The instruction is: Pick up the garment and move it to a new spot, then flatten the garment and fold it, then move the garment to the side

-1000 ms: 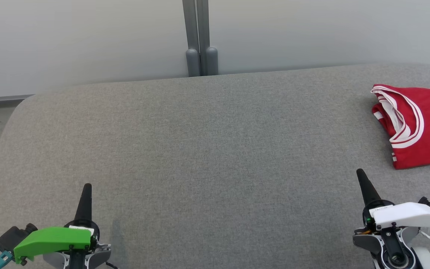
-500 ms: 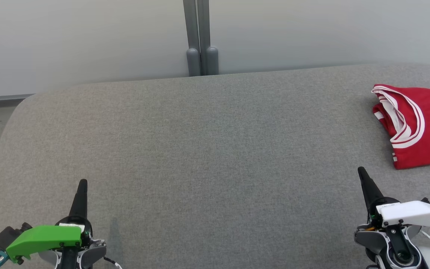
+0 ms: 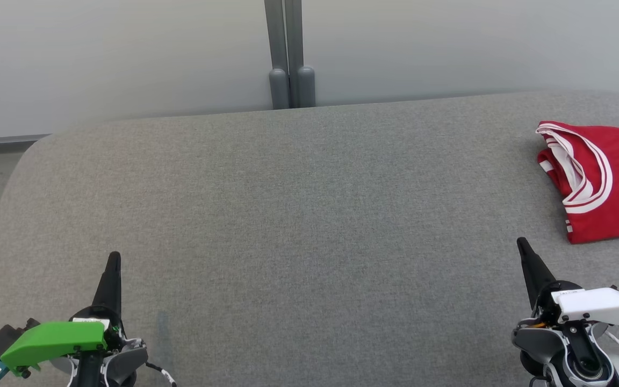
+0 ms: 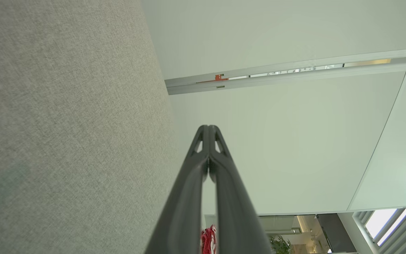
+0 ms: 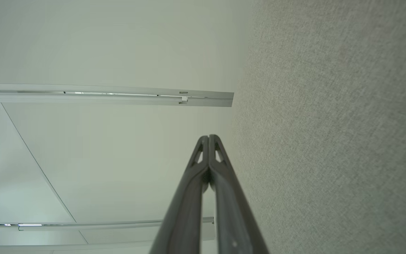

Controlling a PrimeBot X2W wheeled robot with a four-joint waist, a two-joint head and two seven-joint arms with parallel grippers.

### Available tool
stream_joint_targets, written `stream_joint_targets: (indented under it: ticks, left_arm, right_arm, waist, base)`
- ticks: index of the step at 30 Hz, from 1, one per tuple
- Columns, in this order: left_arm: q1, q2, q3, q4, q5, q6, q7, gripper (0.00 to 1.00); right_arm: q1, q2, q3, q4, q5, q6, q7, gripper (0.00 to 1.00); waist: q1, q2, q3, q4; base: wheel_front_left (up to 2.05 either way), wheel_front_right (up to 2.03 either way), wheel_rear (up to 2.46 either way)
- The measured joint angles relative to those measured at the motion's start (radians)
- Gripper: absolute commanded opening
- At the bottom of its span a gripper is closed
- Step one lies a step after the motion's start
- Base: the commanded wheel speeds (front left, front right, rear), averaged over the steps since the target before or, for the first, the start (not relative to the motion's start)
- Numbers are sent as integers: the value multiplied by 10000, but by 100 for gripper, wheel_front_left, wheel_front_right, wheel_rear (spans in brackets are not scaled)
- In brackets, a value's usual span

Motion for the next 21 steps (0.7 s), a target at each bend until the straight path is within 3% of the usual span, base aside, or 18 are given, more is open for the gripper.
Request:
stream_joint_targets:
  ticks: [21]
  left_arm:
    - [-116, 0, 211, -12, -901, -128, 295, 0]
  right_arm:
    - [-90, 17, -165, 10, 1020, 0, 293, 0]
  waist:
    - [0, 0, 13, 20]
  base:
    - [0, 0, 0]
